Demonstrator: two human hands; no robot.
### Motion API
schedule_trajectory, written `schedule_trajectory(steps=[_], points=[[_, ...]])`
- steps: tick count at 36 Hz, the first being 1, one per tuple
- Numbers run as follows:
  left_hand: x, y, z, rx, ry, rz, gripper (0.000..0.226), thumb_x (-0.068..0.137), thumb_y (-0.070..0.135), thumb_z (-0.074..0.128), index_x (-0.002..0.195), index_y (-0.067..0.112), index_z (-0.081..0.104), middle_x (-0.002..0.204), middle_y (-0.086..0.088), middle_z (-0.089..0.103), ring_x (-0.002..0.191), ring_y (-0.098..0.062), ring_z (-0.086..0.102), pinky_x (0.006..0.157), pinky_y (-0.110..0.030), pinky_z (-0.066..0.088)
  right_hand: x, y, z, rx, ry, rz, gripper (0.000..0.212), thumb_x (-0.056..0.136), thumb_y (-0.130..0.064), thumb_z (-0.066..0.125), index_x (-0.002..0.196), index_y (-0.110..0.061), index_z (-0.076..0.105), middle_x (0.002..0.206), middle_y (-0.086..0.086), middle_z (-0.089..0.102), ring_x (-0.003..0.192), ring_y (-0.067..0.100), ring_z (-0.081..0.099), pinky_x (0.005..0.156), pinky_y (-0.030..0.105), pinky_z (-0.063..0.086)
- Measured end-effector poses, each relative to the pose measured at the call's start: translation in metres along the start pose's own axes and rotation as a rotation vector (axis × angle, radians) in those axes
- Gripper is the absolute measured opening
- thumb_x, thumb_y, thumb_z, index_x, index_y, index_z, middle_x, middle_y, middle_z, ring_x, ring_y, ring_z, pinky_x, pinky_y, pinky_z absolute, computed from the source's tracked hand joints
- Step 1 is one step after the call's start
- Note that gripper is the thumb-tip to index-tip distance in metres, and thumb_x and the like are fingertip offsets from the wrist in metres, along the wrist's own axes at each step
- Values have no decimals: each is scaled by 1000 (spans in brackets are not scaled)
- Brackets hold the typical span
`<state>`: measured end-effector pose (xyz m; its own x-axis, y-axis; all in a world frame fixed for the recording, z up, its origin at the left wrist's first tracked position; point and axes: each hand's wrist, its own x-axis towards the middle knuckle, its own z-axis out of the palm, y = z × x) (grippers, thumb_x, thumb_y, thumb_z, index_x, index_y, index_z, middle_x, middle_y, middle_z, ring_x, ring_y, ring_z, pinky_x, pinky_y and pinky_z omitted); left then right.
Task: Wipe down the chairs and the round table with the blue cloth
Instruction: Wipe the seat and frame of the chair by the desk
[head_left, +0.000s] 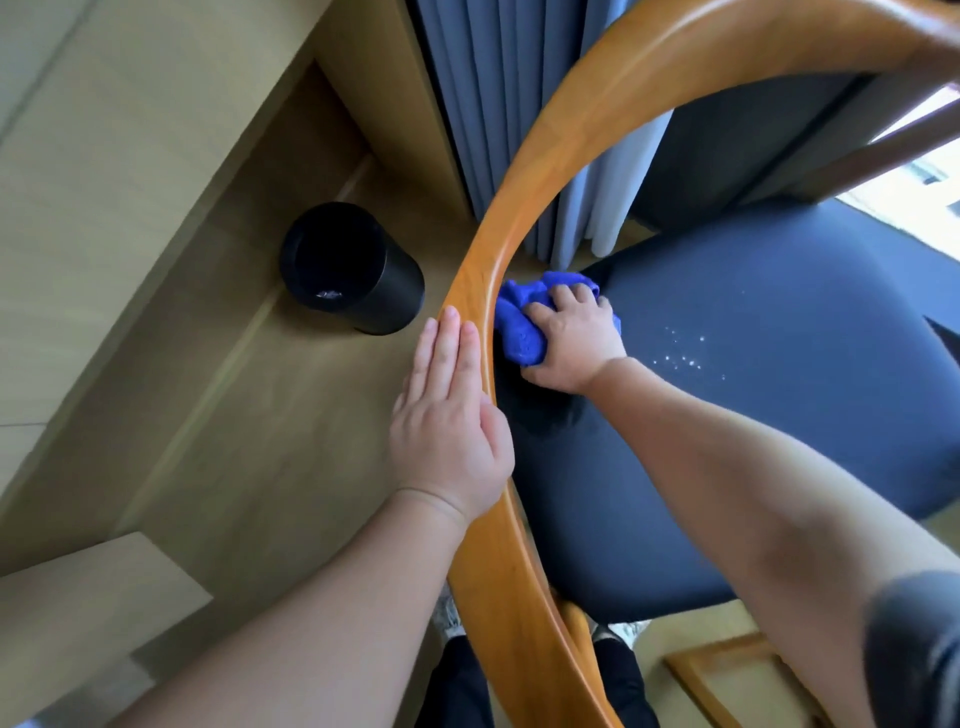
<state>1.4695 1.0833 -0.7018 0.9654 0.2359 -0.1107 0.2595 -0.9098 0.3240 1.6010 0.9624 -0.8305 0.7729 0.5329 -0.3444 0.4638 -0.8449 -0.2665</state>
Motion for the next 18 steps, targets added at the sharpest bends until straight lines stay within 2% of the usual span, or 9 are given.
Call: schedule_trajectory(steps=[2, 5, 8, 12, 14, 16, 18], points=[[0, 0, 0, 7, -1, 3, 65, 83, 24, 24, 145, 7, 33, 155, -7, 26, 144, -20, 20, 106, -34, 32, -31, -10, 15, 45, 12, -21, 64, 55, -55, 69, 109, -20, 63, 107, 11, 54, 103, 37, 48, 91, 50, 41], [0, 0, -1, 25, -14, 7, 65, 85, 25, 22, 146, 7, 32, 156, -6, 23, 144, -19, 17, 107, -32, 29, -95, -23, 52, 109, 65, -157, 58, 54, -54, 67, 102, -21, 66, 101, 10, 56, 92, 36, 50, 86, 52, 43], [0, 2, -2, 35, -25, 2, 66, 84, 26, 21, 147, 8, 30, 157, -5, 20, 145, -18, 16, 106, -33, 32, -134, -22, 71, 89, 50, -236, 64, 60, -53, 63, 117, -23, 64, 122, 12, 56, 107, 39, 49, 96, 59, 37], [-1, 2, -3, 41, -49, -1, 66, 85, 28, 18, 148, 9, 27, 158, -4, 17, 146, -18, 13, 107, -36, 34, -131, -23, 56, 69, -82, -179, 81, 61, -73, 61, 127, -27, 59, 136, 14, 50, 121, 45, 44, 99, 70, 31], [-1, 2, -2, 40, -55, -1, 67, 85, 29, 17, 148, 9, 26, 158, -3, 16, 146, -17, 12, 108, -36, 33, -129, -23, 49, 37, -133, -213, 78, 62, -68, 64, 128, -26, 58, 132, 15, 51, 114, 44, 46, 92, 65, 41], [-1, 2, -2, 36, -53, -3, 67, 85, 29, 17, 148, 9, 26, 158, -3, 16, 146, -17, 12, 108, -37, 33, -127, -16, 43, 23, -133, -287, 73, 60, -56, 70, 126, -25, 59, 122, 15, 54, 102, 40, 51, 80, 53, 49], [-1, 2, -2, 29, -49, -2, 67, 85, 29, 18, 148, 8, 27, 158, -4, 16, 146, -18, 13, 109, -37, 32, -121, -2, 34, 5, -113, -367, 72, 56, -50, 74, 123, -25, 62, 116, 15, 58, 93, 38, 56, 69, 42, 51]])
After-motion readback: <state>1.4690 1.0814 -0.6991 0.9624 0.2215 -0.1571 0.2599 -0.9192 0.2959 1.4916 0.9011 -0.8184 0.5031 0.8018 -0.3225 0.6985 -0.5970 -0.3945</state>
